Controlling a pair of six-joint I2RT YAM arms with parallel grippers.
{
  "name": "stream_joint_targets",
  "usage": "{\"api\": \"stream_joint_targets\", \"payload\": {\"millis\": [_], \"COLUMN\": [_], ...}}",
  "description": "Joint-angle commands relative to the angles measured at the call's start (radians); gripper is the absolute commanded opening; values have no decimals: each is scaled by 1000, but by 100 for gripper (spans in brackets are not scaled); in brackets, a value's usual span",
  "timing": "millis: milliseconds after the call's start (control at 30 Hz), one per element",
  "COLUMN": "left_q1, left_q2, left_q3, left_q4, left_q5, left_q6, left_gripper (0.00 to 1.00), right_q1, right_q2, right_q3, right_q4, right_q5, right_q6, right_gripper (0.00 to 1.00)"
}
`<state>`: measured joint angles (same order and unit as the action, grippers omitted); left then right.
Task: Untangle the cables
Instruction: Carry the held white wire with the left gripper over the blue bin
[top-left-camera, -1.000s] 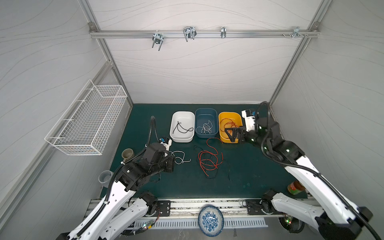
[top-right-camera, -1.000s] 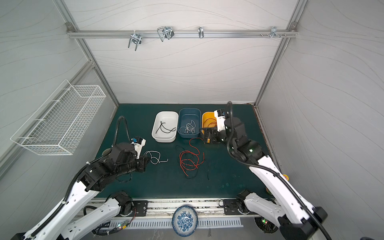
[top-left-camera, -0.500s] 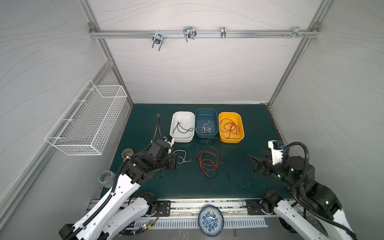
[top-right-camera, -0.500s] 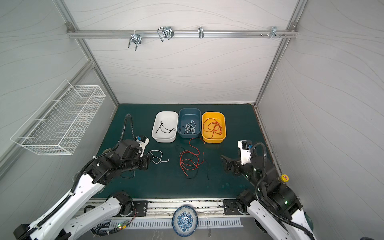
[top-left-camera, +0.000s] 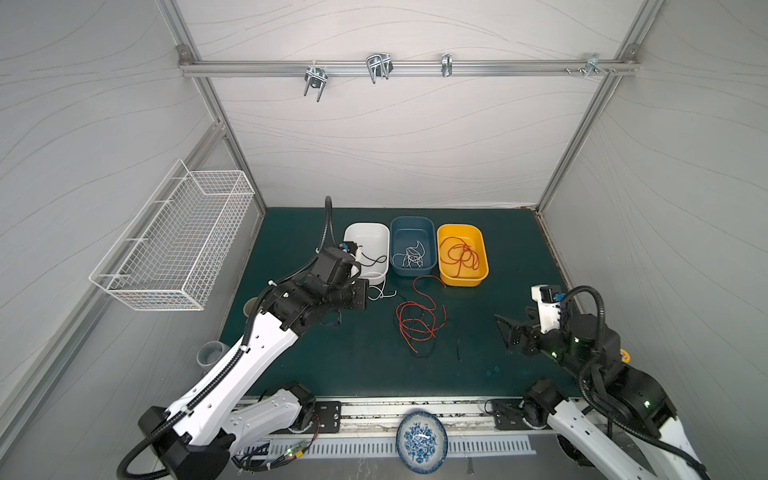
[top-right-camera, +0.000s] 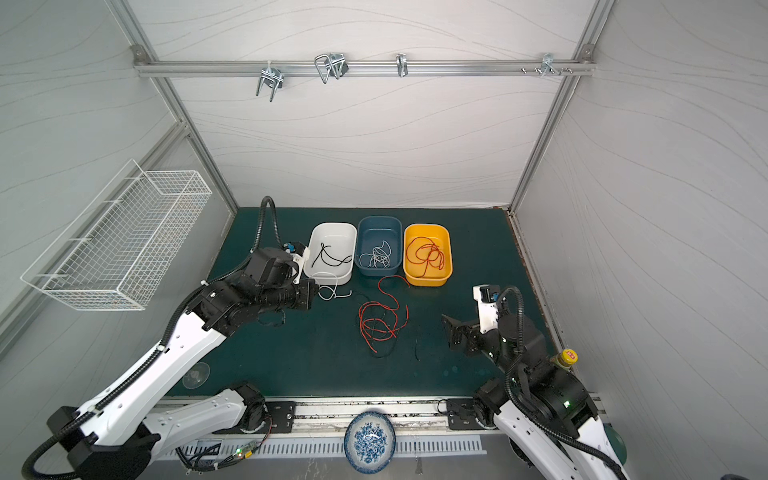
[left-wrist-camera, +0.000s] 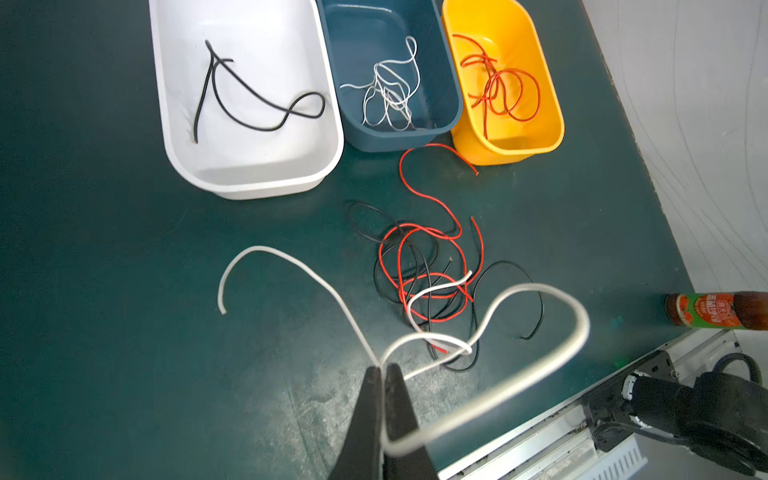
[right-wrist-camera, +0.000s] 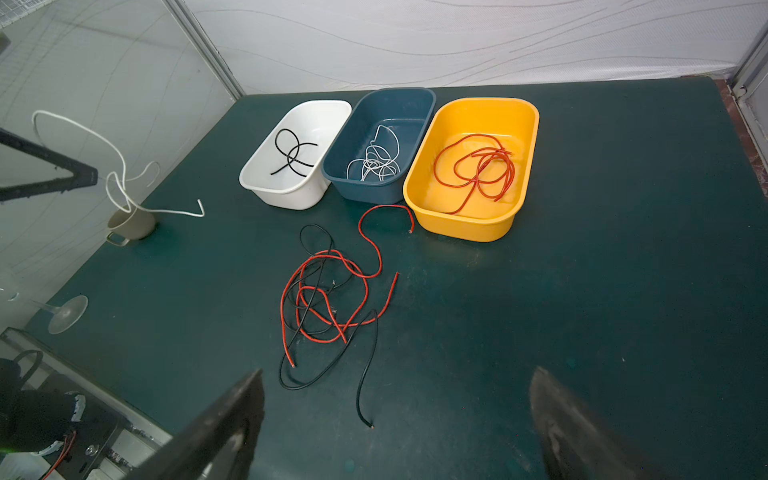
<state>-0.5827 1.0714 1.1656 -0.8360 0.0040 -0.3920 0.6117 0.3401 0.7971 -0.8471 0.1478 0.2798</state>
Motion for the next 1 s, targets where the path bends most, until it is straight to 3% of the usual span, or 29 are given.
{"api": "stream_joint_targets", "payload": {"millis": [0,467,800,967], "left_q1": [-7,-19,-8,29], "left_q2": [72,515,878,981], "left_q3": [97,446,731,768], "left_q4": [74,151,186,285], "left_q5": [1,48,163,279], "left_q6": [14,57,15,-73], "left_gripper": [0,0,0,0], "right_q1": [6,6,6,6], "right_q2": [2,-13,-20,-21], "right_q3": [-1,-3,-6,-7], "right_q4": [2,7,10,11], "right_q5": [-8,-14,-27,-31], "right_q6": [-19,-25,-30,-32], "right_gripper": [99,99,99,99]}}
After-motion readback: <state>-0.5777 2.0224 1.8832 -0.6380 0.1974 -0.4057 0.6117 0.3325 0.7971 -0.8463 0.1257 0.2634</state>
